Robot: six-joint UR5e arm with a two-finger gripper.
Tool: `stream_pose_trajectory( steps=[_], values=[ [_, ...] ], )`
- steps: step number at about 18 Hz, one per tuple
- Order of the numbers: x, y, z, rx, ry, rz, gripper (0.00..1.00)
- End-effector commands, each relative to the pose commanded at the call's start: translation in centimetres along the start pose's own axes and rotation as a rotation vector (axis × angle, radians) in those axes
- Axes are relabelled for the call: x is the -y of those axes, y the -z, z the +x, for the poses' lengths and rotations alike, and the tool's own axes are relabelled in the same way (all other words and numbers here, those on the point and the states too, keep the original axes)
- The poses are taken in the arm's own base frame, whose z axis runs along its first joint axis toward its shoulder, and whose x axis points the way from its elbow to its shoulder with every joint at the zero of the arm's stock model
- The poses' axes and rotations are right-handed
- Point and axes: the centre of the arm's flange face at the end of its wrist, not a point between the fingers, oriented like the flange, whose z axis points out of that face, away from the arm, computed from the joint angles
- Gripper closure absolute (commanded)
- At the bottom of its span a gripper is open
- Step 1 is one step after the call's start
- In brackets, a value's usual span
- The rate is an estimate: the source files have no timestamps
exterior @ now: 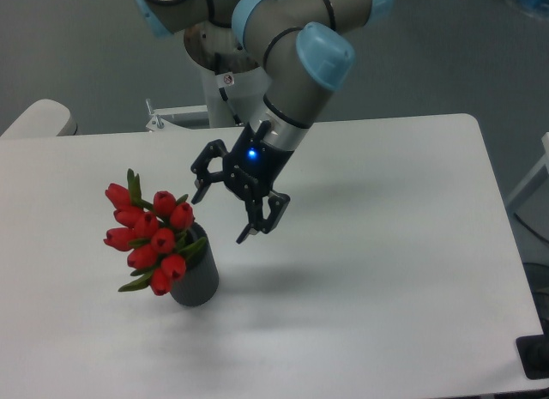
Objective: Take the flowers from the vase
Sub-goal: 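Lower the open gripper onto the tulip stems above the vase, then close the gripper around the tulip stems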
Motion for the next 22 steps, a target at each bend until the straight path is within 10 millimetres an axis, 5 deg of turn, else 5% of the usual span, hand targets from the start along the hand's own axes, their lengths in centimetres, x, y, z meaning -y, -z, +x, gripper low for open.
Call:
stream_pose_trajectory(
  steps=[22],
  values=[
    [1.5,-5.0,2.0,-0.111,-0.025,0.090,0.00]
  ],
)
